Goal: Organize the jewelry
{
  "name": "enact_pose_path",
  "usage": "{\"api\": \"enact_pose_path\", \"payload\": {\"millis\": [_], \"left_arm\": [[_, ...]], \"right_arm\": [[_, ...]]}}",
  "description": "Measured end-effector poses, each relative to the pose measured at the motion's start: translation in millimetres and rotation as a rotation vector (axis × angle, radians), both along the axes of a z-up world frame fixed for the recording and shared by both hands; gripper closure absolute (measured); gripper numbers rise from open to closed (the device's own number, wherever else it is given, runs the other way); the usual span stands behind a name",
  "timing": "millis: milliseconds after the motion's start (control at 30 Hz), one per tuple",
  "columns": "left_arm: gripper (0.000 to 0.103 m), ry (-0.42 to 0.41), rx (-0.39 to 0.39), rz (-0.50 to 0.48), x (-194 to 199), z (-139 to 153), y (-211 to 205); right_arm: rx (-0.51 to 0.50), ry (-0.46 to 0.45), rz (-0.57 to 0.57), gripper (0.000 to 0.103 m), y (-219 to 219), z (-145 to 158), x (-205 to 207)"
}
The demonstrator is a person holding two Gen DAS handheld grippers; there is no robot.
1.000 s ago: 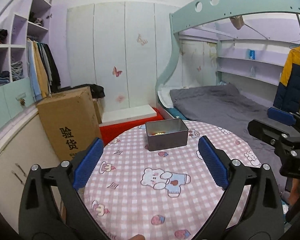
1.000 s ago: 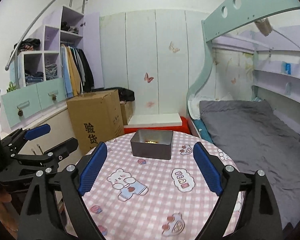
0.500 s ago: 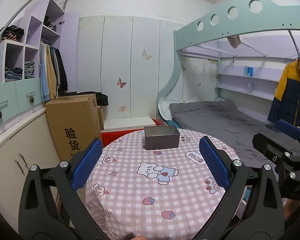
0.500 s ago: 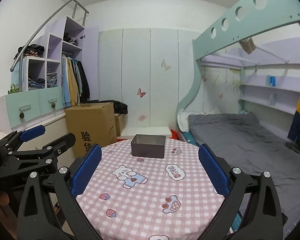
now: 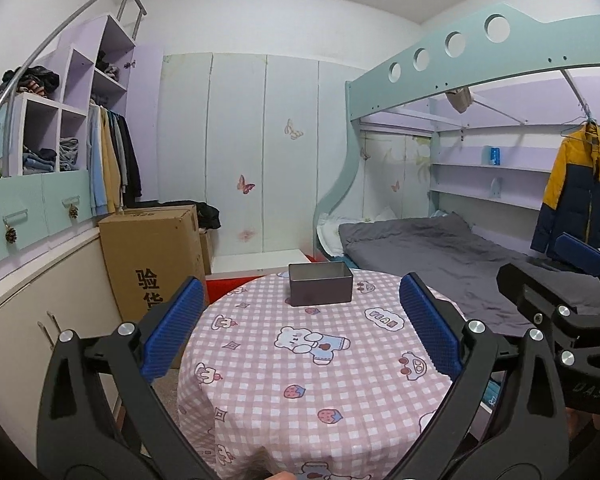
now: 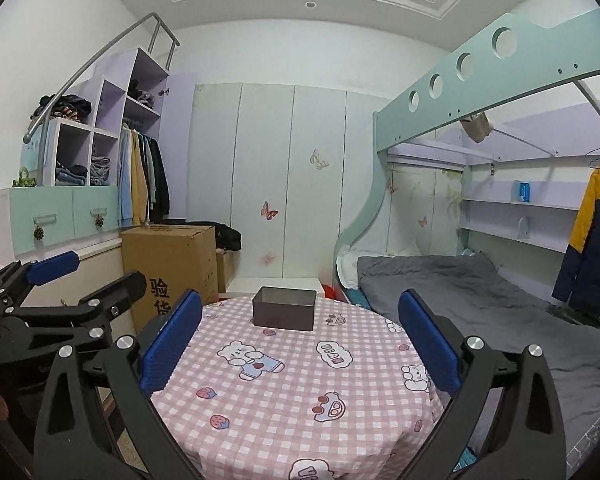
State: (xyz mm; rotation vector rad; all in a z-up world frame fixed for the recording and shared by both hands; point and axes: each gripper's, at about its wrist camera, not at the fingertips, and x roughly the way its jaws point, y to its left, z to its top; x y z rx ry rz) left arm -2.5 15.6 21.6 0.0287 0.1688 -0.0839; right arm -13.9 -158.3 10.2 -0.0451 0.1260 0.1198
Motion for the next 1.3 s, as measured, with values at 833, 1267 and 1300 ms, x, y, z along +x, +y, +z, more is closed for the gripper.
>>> {"api": "enact_pose_path", "payload": {"millis": [833,1267,1300], "left_arm": [[0.007,-0.08,0.007,0.059,-22.2,3.8,-4.0],[0.007,-0.087,0.009,0.064,-23.9,3.2,-5.3],[0.007,-0.087,0.009,0.064,-24.6,2.9,-6.4]], "right_arm": [[0.0,-0.048,-0.011,0.008,1.9,-1.4,-20.5],[0.0,-0.046,-0.01,0.008,1.4,-0.5,-21.3],[-0.001,-0.047,-0.011,0.008,1.4,-0.5,-21.2]]}}
